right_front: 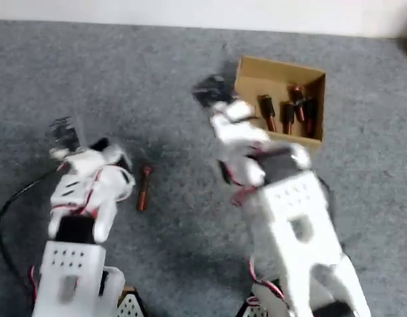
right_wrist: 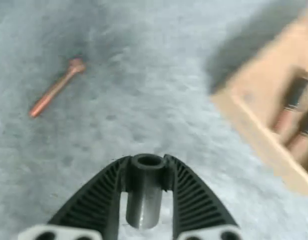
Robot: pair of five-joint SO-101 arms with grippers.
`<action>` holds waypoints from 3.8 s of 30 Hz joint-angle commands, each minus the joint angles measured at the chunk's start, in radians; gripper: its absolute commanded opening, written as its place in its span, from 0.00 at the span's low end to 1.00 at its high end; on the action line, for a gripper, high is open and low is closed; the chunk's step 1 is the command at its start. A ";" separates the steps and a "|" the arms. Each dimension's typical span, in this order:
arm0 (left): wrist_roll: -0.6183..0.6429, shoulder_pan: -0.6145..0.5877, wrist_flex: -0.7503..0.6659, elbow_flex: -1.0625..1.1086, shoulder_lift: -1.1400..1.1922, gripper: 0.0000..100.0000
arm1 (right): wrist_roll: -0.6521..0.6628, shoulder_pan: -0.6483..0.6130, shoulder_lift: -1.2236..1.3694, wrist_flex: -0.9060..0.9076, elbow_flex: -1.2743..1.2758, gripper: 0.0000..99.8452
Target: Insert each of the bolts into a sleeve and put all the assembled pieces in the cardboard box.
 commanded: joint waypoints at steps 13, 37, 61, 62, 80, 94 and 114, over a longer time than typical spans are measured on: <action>-0.021 0.087 0.499 -0.677 0.923 0.16 | 0.198 0.289 -0.395 -0.064 0.484 0.00; 0.005 0.110 0.690 -1.035 1.438 0.14 | 0.190 0.302 -0.398 -0.102 0.562 0.00; -0.064 0.124 0.862 -1.237 1.636 0.00 | 0.144 0.197 -0.400 -0.183 0.687 0.00; -0.066 0.124 0.862 -1.228 1.603 0.00 | 0.129 0.183 -0.407 -0.185 0.687 0.00; -0.040 0.291 0.457 -0.478 -0.039 0.00 | -0.011 -0.082 -1.194 -0.352 1.000 0.00; 0.048 0.437 -0.166 0.245 -0.704 0.01 | -0.104 -0.084 -1.244 -0.699 1.221 0.00; 0.054 0.596 -0.404 0.463 -0.696 0.01 | -0.095 -0.139 -1.244 -0.708 1.251 0.00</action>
